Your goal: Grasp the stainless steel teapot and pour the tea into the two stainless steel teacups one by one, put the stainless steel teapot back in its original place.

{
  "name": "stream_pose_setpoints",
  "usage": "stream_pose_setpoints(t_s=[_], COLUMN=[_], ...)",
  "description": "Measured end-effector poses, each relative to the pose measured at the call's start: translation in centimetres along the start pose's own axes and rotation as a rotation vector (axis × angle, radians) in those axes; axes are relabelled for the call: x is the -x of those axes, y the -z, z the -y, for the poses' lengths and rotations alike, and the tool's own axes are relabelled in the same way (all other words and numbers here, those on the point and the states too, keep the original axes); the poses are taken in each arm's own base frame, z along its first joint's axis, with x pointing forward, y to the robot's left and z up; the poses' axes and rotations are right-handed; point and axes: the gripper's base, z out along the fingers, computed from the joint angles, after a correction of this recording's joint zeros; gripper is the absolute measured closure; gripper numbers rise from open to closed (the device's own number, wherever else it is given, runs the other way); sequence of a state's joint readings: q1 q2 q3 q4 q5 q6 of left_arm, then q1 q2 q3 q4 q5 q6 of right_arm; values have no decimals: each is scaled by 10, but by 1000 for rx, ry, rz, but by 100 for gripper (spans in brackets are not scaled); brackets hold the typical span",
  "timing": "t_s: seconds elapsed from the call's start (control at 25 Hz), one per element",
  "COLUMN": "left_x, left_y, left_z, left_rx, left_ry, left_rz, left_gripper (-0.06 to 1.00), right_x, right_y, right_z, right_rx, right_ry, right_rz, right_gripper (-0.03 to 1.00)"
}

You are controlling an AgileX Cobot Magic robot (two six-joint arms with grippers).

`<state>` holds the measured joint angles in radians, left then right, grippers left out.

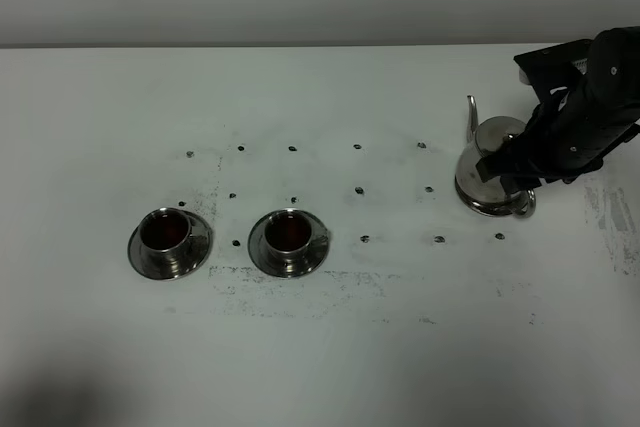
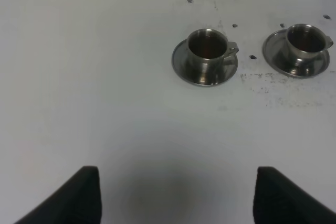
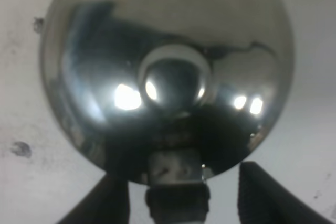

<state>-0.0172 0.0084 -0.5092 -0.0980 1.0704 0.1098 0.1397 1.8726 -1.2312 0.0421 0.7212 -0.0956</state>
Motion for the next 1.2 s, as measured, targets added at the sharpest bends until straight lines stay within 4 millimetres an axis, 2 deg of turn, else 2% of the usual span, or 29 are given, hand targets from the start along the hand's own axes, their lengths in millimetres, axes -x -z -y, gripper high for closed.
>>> stream_pose_setpoints(t_s=[0.24,0.4,0.64,0.76,1.04,1.2], left_x=[0,0,0,0,0,0], left_y=[0,0,0,0,0,0], left_z=[0,0,0,0,0,0], left_rx=[0,0,0,0,0,0], left_ry=[0,0,1,1,1,1], left_rz=[0,0,0,0,0,0], left_gripper=[36,36,36,36,36,36], right_x=[-1,-24,-85,-126,-226,-260], right_y=[48,88,160,187,214,212], right_z=[-1,-3,-8,-11,-19,-21], right_rx=[-10,-20,-43,-48,-45,-47], right_ry=[6,13,27,30,32,33], right_rz=[109,187,336,371,362,412], right_gripper=[48,48,51,53,58,62])
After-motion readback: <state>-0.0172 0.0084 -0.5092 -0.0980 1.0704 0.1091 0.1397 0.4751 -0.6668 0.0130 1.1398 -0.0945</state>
